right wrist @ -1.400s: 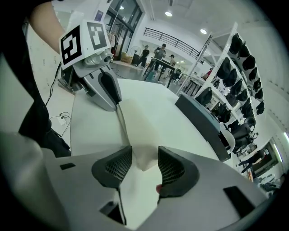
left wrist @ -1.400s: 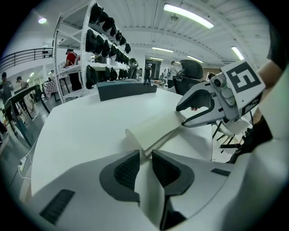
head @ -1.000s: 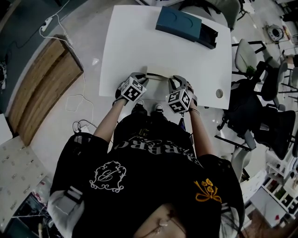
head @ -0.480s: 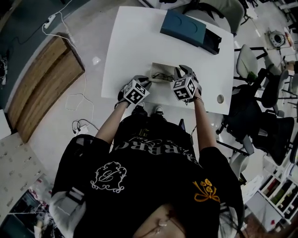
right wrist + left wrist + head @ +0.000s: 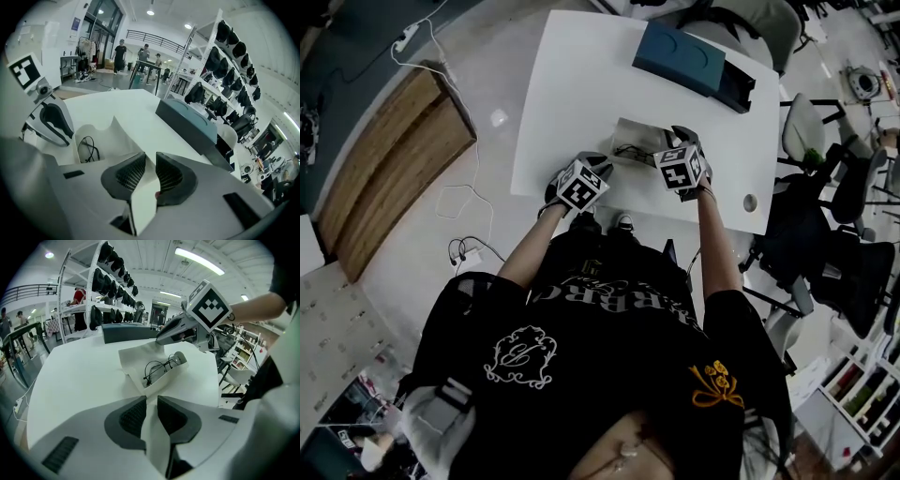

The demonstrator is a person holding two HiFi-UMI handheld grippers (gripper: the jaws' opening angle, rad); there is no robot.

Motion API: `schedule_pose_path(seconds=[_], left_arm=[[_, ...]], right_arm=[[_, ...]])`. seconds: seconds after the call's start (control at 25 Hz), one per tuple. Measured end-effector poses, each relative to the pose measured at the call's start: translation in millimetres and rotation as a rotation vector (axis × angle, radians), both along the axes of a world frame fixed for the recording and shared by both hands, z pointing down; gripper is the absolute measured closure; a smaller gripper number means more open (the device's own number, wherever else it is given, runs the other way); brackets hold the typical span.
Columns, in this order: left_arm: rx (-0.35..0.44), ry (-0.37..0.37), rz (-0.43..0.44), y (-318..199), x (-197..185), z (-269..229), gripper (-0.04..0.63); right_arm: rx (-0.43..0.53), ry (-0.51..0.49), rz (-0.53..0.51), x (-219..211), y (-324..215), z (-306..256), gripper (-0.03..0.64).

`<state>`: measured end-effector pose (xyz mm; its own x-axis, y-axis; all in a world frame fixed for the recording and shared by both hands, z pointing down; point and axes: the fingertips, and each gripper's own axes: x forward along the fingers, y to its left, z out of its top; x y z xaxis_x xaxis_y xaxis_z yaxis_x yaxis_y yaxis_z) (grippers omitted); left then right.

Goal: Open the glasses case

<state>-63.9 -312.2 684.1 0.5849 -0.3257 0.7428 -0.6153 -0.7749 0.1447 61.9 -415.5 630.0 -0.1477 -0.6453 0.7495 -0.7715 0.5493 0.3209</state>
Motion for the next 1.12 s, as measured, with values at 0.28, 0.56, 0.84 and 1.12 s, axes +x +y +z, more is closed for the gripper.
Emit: schedule_pose_path(seconds=[0.28,0.56,0.84,1.12], left_arm=[[-0.061,0.031,-0.053,-2,-4,-3,0.511],[-0.021,0.053,-0.045,3,-11,-16,0.511],[0.022,0.121,-0.075,2,-23,-53,0.511],[0.071,0.206,-0.049,11,-34,-93,0.511]], right_arm=[[-0.005,-0.013,0.005,-3,8,-7,0.531],[0.024,-0.080,0.051,-7,28,-22,0.532],[0.067,-0.266,0.188,-16,58,-61,0.532],[0.121,-0.425,0.287,-35,98,-90,0.538]])
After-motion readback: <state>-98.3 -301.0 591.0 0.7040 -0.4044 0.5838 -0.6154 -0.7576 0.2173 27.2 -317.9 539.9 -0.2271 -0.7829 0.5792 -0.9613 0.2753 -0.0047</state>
